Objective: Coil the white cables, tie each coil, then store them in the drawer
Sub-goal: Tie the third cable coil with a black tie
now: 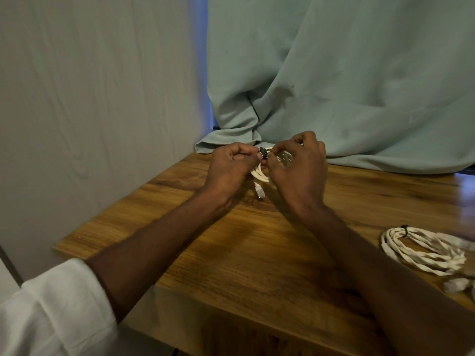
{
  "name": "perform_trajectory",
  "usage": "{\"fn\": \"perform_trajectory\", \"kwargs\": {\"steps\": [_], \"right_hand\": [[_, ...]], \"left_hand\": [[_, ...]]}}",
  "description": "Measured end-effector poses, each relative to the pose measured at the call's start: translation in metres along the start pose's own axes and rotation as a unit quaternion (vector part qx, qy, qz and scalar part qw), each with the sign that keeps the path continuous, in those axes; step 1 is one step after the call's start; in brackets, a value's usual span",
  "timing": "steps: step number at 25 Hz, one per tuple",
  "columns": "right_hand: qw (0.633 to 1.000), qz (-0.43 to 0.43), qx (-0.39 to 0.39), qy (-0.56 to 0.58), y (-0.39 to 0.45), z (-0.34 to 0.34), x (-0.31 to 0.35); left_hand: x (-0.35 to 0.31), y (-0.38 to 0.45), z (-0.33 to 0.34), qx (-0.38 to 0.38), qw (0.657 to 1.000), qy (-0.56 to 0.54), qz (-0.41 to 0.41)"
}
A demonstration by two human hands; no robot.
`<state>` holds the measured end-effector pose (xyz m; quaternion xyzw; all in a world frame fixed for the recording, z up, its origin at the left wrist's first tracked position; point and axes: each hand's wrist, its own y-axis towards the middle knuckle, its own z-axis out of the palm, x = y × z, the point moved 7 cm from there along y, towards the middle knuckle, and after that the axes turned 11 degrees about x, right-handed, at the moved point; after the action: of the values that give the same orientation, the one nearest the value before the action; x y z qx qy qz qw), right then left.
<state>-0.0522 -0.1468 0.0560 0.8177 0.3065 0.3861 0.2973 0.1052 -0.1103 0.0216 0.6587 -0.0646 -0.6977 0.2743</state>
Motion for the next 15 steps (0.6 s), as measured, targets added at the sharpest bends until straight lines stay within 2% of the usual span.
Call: {"fn": "perform_trajectory", "kwargs": {"steps": [4,10,15], "right_hand": [[1.000,-0.012,0.007,-0.005,0.000,0.001,0.002],[0.979,-0.099,0.060,-0.171,0.005,0.010,0.010],[0.973,-0.143,0.089,-0.156,0.006,0.014,0.011]], "left_hand": [[-0.003,-0.001,0.002,0.007,0.999,0.043,0.013],[-0.004,-0.002,0.005,0.028,0.997,0.073,0.017],[0.002,-0.001,0.002,0.027,0.998,0.060,-0.006]]}}
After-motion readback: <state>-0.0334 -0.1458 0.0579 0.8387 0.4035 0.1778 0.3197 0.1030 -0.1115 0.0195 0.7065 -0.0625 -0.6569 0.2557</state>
